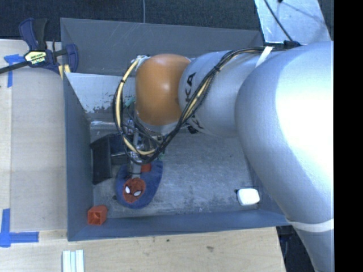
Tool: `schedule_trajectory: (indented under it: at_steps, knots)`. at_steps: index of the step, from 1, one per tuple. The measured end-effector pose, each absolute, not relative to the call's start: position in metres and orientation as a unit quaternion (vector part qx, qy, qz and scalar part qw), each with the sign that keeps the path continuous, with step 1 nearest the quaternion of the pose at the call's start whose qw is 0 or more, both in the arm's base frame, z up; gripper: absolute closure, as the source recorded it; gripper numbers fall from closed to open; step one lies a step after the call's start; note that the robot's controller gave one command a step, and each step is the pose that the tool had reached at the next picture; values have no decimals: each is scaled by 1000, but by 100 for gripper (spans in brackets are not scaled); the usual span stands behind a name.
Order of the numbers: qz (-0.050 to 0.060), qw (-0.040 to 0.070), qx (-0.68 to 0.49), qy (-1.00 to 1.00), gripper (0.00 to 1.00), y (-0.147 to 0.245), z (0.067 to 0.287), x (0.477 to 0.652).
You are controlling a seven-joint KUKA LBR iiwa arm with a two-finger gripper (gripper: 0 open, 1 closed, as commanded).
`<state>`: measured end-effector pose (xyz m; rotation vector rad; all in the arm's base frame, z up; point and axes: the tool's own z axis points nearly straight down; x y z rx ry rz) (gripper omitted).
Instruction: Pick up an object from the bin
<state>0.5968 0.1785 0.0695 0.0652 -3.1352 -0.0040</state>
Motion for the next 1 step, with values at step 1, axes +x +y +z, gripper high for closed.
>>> schedule_trajectory:
  at_steps: [1]
  knots:
    - [-3,1,22,-1000,100,181,76,598]
